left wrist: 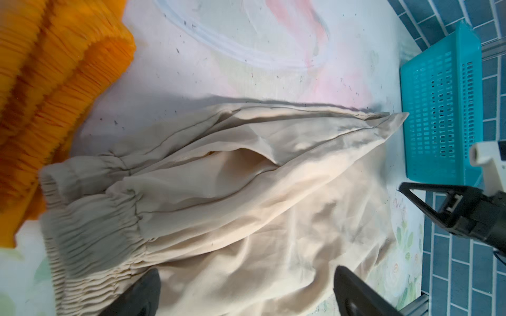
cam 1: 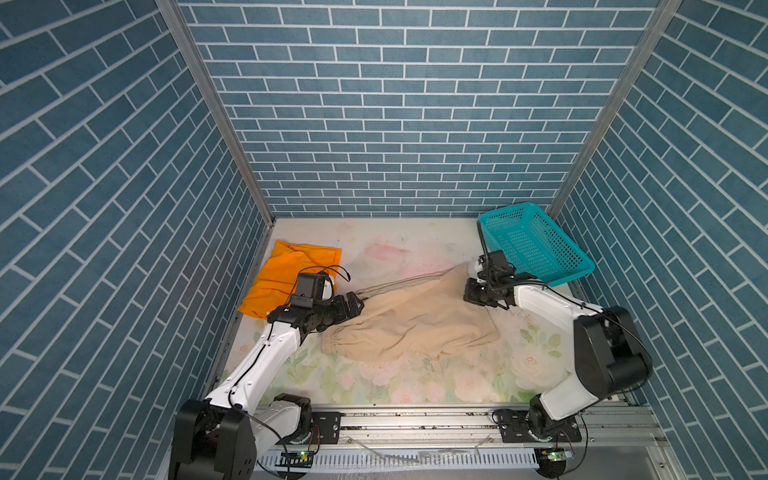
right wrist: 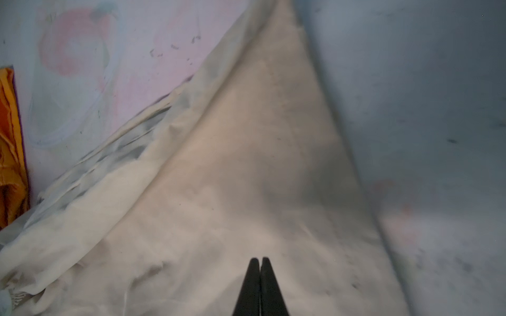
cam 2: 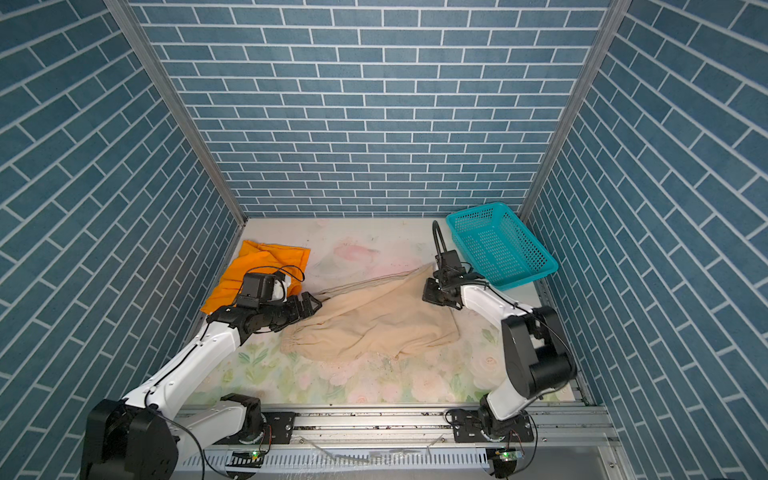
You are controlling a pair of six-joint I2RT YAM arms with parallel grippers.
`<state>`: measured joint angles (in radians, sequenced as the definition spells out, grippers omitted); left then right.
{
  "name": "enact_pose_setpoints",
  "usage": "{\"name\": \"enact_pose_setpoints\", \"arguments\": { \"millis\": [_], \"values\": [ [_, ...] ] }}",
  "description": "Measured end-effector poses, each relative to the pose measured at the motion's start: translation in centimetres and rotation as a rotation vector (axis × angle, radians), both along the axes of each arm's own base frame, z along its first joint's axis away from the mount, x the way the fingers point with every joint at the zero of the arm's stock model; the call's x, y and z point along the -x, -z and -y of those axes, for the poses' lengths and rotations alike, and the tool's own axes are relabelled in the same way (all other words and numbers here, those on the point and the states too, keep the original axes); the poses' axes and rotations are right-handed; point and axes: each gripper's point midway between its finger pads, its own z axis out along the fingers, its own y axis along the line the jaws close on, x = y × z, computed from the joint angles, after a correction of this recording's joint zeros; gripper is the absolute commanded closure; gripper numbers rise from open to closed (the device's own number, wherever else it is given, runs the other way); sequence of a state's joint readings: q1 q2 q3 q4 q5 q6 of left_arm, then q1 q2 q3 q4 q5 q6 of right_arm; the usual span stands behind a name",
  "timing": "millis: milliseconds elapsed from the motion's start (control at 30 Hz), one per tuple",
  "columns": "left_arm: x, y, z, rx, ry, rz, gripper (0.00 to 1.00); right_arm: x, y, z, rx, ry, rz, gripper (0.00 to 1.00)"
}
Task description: Fold and stack the shorts
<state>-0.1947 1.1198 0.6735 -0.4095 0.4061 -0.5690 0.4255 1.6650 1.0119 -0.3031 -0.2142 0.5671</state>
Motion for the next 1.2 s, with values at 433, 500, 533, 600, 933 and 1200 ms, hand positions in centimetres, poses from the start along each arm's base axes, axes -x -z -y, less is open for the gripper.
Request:
{"name": "enact_pose_setpoints", "arguments": {
  "millis": [433,500,533,600,933,1200],
  "values": [
    [0.1,3.1,-0.9,-0.074,-0.003,-0.075,0.00,-7.2,0.5,-9.7,-0.140,-0.179,0.081,0.77],
    [-0.1,3.0,-0.8,-0.074,-0.003,-0.074,0.00,-7.7,1.4,-10.1,-0.136,-0.187,0.070,0.71],
    [-0.1,3.1,-0.8,-0.075,-0.003,-0.076,0.00,-7.8,2.0,-10.1,-0.132,-0.188,0.057,0.69],
    [0.0,3.3,-0.8,-0.076,-0.003,-0.086,0.00,-7.8,3.4,-10.4,-0.132,-0.197,0.022,0.67],
    [-0.1,2.7,-0.8,-0.079,0.003,-0.100,0.00,-6.6,2.1,-8.9,-0.054,-0.232,0.010,0.43],
    [-1.4,-3.6,-1.3,-0.099,-0.008,0.043,0.00,-3.3,-4.2,2.1,0.056,-0.052,0.072,0.36]
  ]
}}
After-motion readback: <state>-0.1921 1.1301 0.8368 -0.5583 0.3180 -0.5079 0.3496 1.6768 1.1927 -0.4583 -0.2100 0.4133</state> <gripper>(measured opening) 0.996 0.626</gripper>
